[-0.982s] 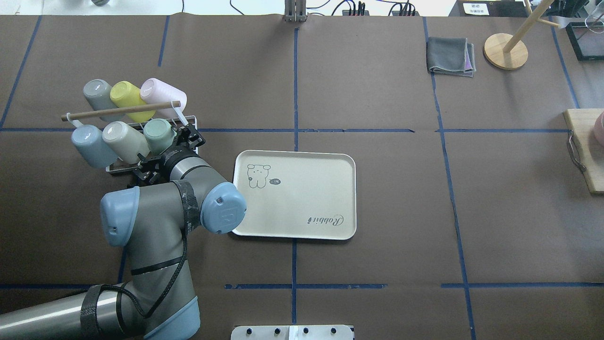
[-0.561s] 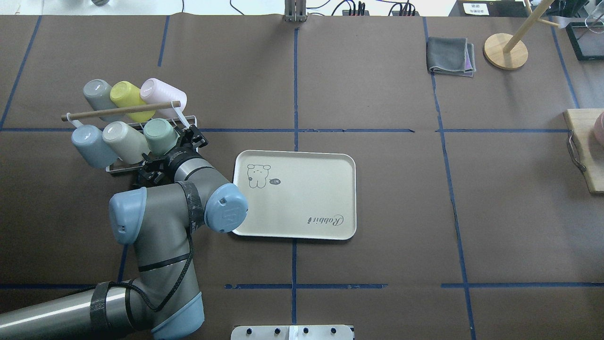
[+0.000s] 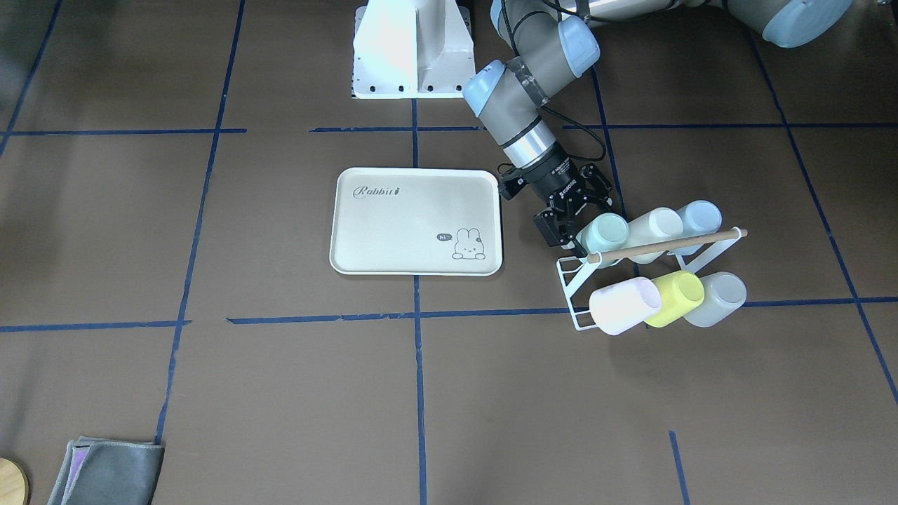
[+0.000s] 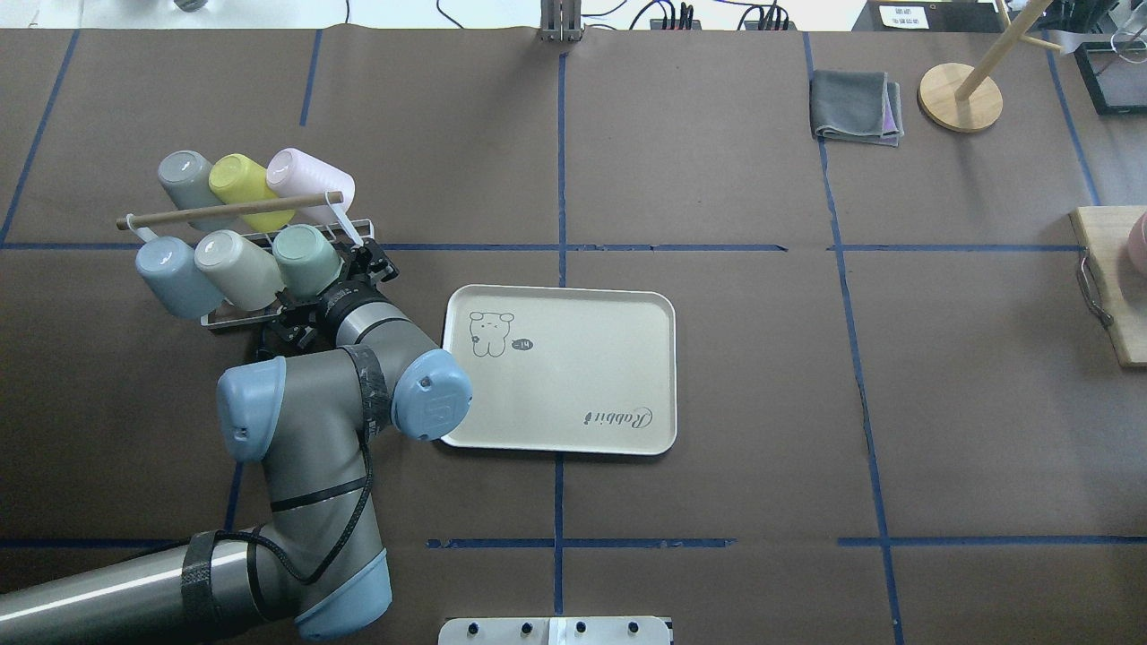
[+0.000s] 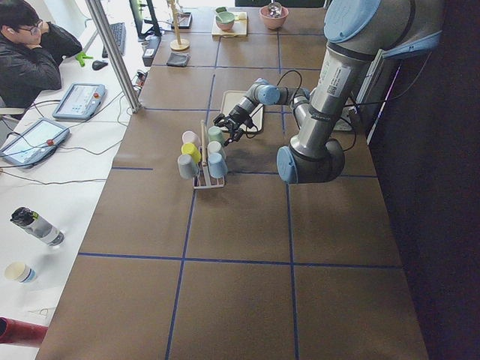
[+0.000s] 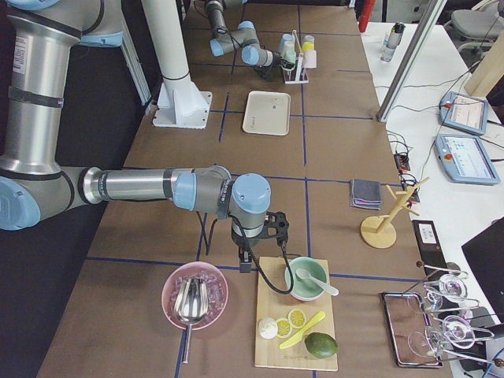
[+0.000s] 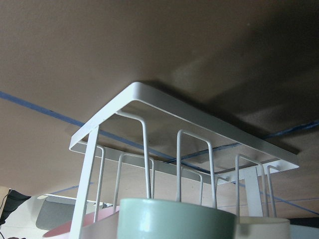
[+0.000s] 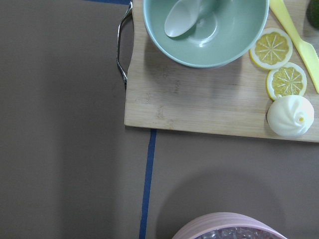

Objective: Pick up and place green cup on tray

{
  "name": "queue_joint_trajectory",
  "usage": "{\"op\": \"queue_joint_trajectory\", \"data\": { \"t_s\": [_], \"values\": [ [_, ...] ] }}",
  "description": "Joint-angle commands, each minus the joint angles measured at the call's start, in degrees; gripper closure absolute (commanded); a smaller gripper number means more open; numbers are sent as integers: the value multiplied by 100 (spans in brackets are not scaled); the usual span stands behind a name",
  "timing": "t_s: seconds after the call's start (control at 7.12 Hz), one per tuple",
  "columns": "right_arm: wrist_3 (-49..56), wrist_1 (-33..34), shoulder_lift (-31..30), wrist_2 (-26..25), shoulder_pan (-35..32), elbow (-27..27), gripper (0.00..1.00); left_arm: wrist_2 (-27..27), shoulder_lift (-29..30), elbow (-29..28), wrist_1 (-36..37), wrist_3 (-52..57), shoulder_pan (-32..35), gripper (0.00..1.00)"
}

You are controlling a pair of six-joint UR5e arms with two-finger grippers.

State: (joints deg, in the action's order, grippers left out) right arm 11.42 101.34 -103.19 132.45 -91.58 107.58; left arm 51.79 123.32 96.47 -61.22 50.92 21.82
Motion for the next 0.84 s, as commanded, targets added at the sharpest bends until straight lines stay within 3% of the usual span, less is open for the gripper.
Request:
{"op": "queue_joint_trajectory", "data": {
  "t_s": [0.0,0.56,0.7],
  "values": [
    [0,0,-8,0,0,0,0,7,-10,-136,-179,-3,6,0],
    [0,-9,-8,0,0,0,0,7,-10,-304,-347,-99,6,2],
    [0,0,-8,0,0,0,0,7,-1,-295,-338,-100,6,19]
  ]
}}
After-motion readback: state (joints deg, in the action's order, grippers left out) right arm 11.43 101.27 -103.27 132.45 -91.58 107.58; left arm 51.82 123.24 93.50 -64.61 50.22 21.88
